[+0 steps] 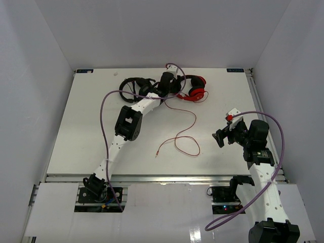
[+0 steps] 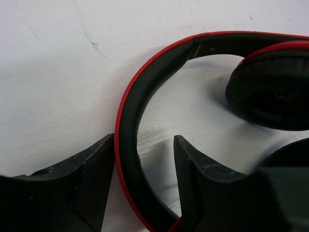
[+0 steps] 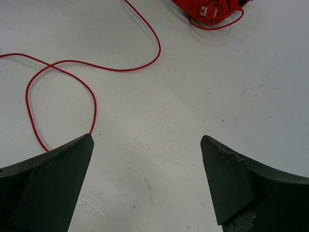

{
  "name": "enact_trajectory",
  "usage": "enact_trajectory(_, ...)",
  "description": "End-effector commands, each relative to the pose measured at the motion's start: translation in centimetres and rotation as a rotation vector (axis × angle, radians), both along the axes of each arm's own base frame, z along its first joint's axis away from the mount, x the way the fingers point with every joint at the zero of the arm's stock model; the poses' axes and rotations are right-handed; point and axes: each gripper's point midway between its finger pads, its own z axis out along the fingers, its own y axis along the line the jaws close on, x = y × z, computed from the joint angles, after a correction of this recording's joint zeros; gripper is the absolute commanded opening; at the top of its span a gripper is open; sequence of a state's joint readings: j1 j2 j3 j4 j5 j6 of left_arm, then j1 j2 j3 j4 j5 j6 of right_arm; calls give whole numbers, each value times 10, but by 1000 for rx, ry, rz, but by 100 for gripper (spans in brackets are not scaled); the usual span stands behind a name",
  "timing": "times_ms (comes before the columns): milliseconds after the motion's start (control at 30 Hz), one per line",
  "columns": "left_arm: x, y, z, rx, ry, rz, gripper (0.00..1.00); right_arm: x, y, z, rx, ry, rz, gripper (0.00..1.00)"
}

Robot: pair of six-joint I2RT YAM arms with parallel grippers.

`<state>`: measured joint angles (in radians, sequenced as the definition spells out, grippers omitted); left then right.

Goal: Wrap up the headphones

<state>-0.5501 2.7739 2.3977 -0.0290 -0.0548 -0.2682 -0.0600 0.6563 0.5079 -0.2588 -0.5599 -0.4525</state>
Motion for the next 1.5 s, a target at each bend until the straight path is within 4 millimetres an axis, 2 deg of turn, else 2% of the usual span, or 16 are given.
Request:
enact_trajectory(0,-4,-4,15,45,-18,-86,50,4,-2,15,0,-52,-10,98)
enact_trajectory(100,-12,-7,12,59,2,-130,32,5,-3,15,0,-51,-16,98)
enact_trajectory(200,-18,-7,25,42,7,-142,5,5,-4,15,0,-54,-17,98)
enact_trajectory(300,-23,-8,57,8,-11,-147,0,4,-5,16,-1,-57,-23,98)
enact_trajectory(467,-40,11,128,-59,-48,-90,0,-1,0,12,8,-49,9,98)
enact_trajectory(500,-47,16,164,-107,-76,-74,0,-2,1,13,9,-50,18,98)
enact_trajectory(600,-82,41,212,-188,-91,-26,0,-8,7,13,21,-43,55,98)
enact_trajectory(633,-83,42,213,-190,-91,-26,0,-8,7,13,18,-45,58,98)
enact_trajectory(700,-114,73,245,-242,-129,51,0,-21,19,10,33,-15,146,98)
enact_trajectory(733,-125,85,246,-241,-122,92,0,-29,26,11,55,19,196,98)
enact_trajectory(767,-141,101,238,-230,-101,149,0,-33,31,18,70,39,238,98)
enact_trajectory(867,-183,149,272,-247,-173,396,0,-45,48,38,129,82,366,99)
enact_trajectory(1000,-226,180,284,-282,-177,542,0,-48,66,71,210,119,503,98)
enact_trajectory(1167,-246,180,334,-373,-193,503,0,-70,91,113,225,-137,813,94)
enact_trajectory(1267,-254,170,362,-425,-189,443,0,-61,110,126,137,-335,906,92)
enact_trajectory(1467,-260,155,391,-517,-164,385,0,-52,141,128,207,-207,926,90)
